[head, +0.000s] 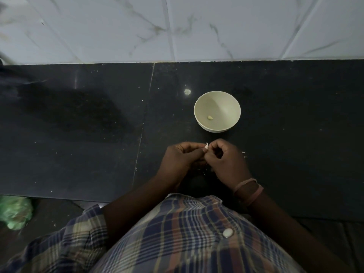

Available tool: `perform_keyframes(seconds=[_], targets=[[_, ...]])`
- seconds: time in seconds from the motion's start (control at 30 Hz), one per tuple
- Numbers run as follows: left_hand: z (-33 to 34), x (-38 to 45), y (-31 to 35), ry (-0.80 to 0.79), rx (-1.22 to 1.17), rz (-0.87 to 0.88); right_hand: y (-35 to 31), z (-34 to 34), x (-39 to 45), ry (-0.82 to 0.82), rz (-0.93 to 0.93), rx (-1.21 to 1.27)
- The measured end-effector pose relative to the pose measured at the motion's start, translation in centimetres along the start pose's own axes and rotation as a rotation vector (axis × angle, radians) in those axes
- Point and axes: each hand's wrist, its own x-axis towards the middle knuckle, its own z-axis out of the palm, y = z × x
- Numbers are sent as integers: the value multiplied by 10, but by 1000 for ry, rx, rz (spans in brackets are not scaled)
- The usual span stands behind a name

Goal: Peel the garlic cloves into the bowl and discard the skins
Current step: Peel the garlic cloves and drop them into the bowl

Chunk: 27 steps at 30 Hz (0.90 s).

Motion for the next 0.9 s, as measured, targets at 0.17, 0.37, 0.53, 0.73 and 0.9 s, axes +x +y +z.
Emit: perform_keyframes(seconds=[0.17, 0.37, 0.53, 0.73, 0.9], targets=[[-1, 6, -1, 18, -49, -76, -1, 2, 2, -59, 90, 71], [-2, 6, 1, 8, -195, -165, -4, 2, 4, -61, 221, 266], [-4, 6, -2, 15, -219, -191, 1, 2, 3, -19, 259, 215], [-6, 5, -4, 21, -169, -187, 14, 3, 8, 101, 341, 164], [-12, 6, -6, 38, -179, -123, 16, 3, 6, 2, 196, -166]])
